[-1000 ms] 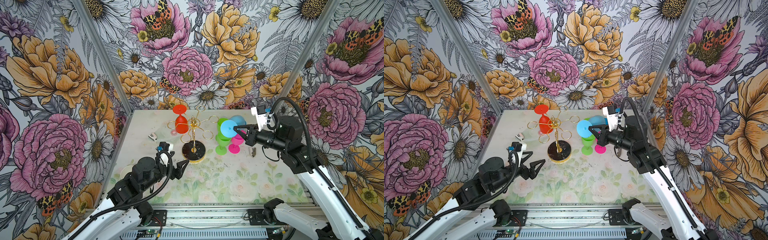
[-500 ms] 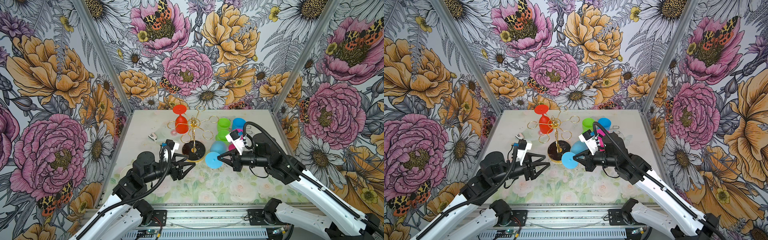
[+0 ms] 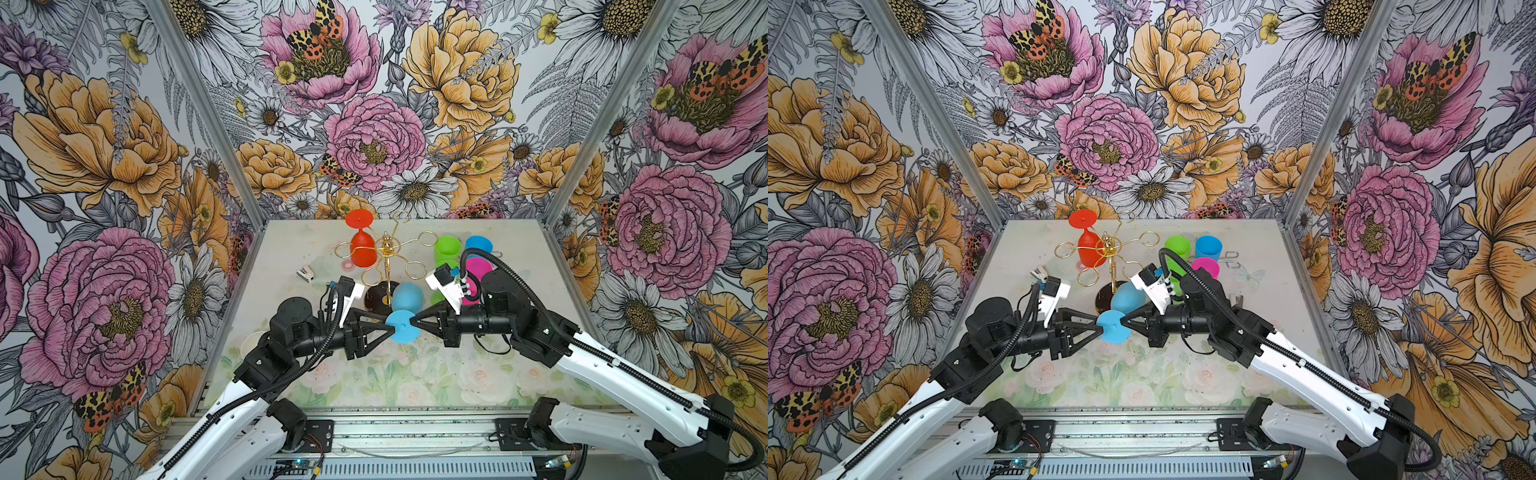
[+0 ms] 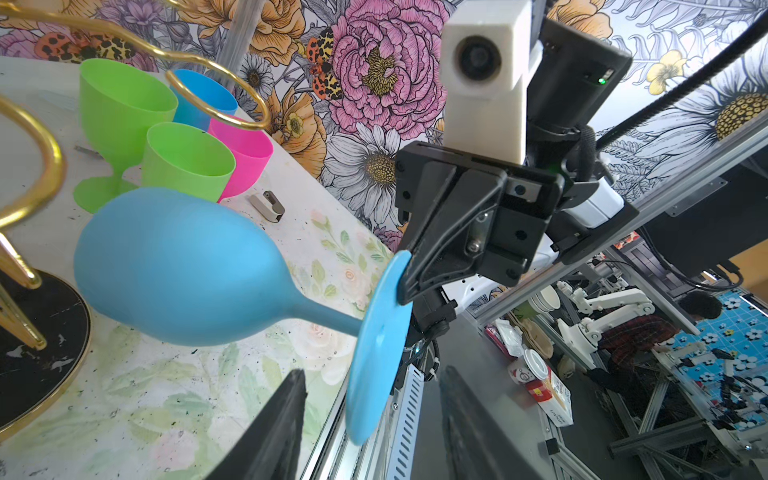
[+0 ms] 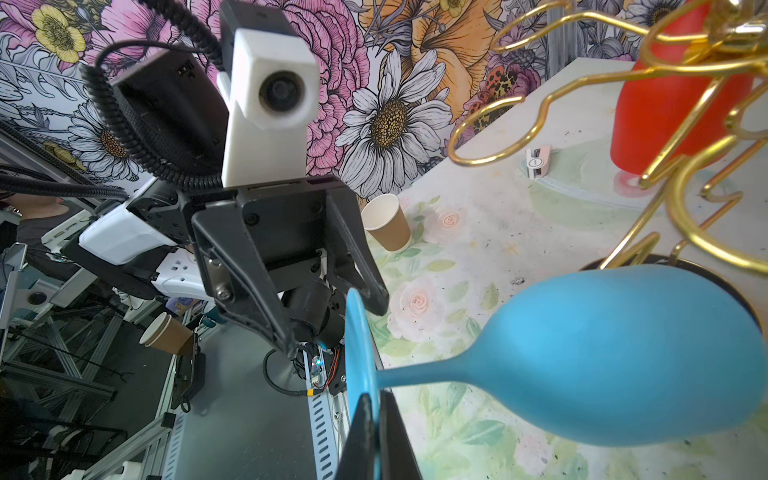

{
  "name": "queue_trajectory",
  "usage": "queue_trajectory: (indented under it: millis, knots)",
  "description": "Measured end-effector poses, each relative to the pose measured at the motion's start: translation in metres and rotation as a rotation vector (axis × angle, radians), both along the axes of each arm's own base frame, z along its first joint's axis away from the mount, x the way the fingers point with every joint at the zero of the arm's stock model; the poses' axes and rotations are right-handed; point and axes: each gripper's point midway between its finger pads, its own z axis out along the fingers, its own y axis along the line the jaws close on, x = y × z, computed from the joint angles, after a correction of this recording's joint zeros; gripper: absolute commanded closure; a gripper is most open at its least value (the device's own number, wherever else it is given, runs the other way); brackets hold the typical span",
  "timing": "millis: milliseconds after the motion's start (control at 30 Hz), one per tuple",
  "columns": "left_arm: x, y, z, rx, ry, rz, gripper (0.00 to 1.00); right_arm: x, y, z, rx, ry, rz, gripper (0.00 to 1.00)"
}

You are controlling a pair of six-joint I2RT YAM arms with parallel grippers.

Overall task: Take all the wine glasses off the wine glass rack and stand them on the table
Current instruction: 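Bring the left gripper to the blue glass foot while the right holds it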

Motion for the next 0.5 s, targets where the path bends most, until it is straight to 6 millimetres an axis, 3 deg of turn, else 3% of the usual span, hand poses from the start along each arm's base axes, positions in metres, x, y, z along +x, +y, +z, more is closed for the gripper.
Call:
queue_trajectory:
  millis: [500]
  knots:
    - [-0.0016, -0.0012, -0.0062, -0.019, 0.043, -0.028, 0.82, 0.0061, 0.0088, 0.0027, 0.027, -0.026, 0.002, 1.00]
